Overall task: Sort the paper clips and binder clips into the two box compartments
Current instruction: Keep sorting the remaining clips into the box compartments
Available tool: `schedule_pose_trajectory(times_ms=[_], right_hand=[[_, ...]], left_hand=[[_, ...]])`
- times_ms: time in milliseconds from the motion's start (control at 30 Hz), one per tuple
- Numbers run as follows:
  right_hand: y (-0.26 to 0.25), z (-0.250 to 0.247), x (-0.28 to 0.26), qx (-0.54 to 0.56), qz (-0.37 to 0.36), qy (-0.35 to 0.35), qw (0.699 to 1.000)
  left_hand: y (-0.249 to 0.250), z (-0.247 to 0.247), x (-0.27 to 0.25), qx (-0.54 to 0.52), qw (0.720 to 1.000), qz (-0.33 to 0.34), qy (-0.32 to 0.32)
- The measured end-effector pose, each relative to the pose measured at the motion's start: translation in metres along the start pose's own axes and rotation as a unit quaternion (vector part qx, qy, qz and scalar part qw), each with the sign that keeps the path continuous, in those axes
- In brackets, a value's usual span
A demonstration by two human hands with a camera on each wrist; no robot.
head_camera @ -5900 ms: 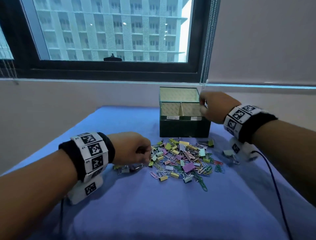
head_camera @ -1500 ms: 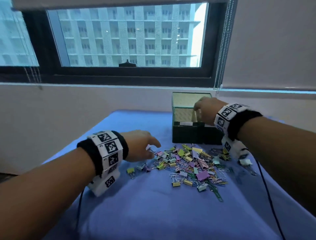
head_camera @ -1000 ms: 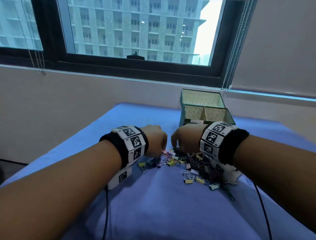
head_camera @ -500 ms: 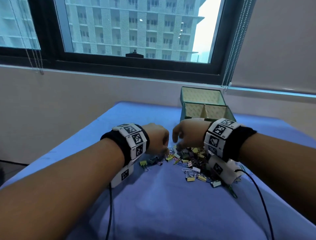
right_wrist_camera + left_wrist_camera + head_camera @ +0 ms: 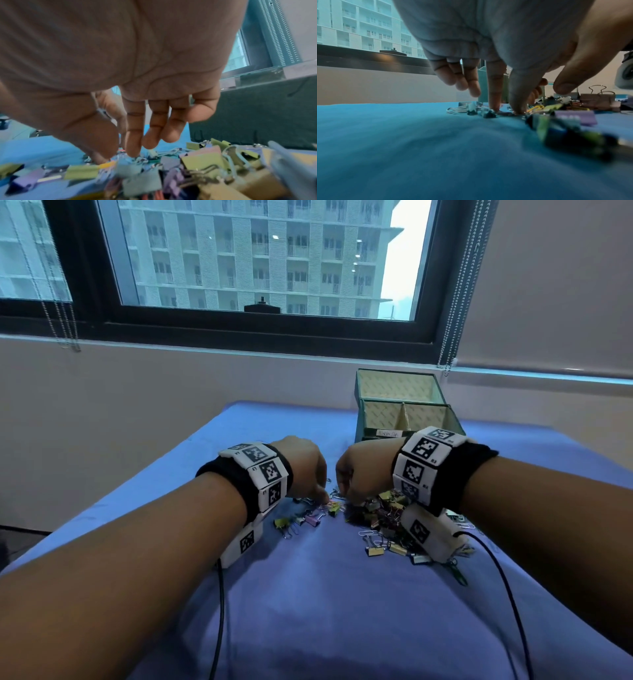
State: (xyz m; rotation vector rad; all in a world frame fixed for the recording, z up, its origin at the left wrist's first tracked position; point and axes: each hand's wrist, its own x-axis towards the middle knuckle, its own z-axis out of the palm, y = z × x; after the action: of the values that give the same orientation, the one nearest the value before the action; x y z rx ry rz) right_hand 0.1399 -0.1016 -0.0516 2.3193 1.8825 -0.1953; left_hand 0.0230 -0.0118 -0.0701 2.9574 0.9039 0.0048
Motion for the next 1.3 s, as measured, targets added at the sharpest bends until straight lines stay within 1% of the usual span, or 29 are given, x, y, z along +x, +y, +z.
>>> schedule_pose_trajectory(times_ms=[100,200,300,367,433,500,567,667,733,800,867,900,967,1100,1167,1233,1300], right_hand=[[-0.010,0.007,0.008,-0.030,-0.014,0.031,0.999],[-0.014,0.011,0.014,-0.093,-0.019,0.027,0.995],[-0.007,0.007,0.007,-0.067,-0.032,0.020,0.997],[-0.005,0.005,0.000,-0.060,-0.034,0.021,0.997],[-0.004,0.007,-0.003,-0.083,-0.033,0.024,0.996],[-0.004,0.012,-0.002,-0.122,-0.030,0.018,0.992],[-0.004,0.016,-0.002,-0.134,-0.020,0.018,0.991],[0.003,0.008,-0.005,-0.089,0.003,0.039,0.995],[0.009,0.002,-0.006,-0.070,0.018,0.060,0.996],[0.010,0.001,-0.007,-0.088,0.015,0.069,0.994],[0.005,0.004,-0.009,-0.106,-0.019,0.071,0.992],[0.002,0.006,-0.011,-0.100,-0.043,0.064,0.992],[-0.007,0.010,-0.015,-0.081,-0.070,0.031,0.994],[-0.016,0.015,-0.013,-0.128,-0.066,0.006,0.990],[-0.017,0.015,-0.015,-0.090,-0.064,0.003,0.994],[-0.013,0.010,-0.017,-0.012,-0.063,0.007,0.998],[-0.002,-0.001,-0.018,0.044,-0.052,0.019,0.998]], left_hand=[[-0.001,-0.002,0.001,-0.021,1.000,-0.007,-0.012],[-0.001,-0.003,0.000,-0.003,1.000,0.002,-0.016],[0.000,-0.001,0.001,0.022,0.999,0.016,-0.022],[0.000,0.001,0.001,0.016,0.999,0.032,0.008],[0.001,-0.001,0.000,-0.012,0.998,0.047,0.047],[0.003,-0.003,-0.003,-0.029,0.996,0.058,0.058],[0.004,-0.004,-0.005,-0.044,0.997,0.056,0.033],[0.005,-0.006,-0.007,-0.045,0.998,0.042,-0.017],[0.006,-0.007,-0.007,-0.031,0.998,0.039,-0.034],[0.008,-0.006,-0.006,-0.024,0.998,0.041,-0.028],[0.007,-0.004,-0.005,-0.017,0.999,0.037,-0.027],[0.006,-0.002,-0.005,-0.013,0.999,0.035,-0.029],[0.005,0.000,-0.005,0.002,0.999,0.039,-0.030],[0.005,0.000,-0.006,0.028,0.998,0.058,-0.022],[0.004,-0.001,-0.006,0.028,0.997,0.064,-0.011],[0.004,-0.001,-0.006,0.031,0.997,0.066,0.003],[0.004,0.000,-0.005,0.032,0.997,0.070,0.016]])
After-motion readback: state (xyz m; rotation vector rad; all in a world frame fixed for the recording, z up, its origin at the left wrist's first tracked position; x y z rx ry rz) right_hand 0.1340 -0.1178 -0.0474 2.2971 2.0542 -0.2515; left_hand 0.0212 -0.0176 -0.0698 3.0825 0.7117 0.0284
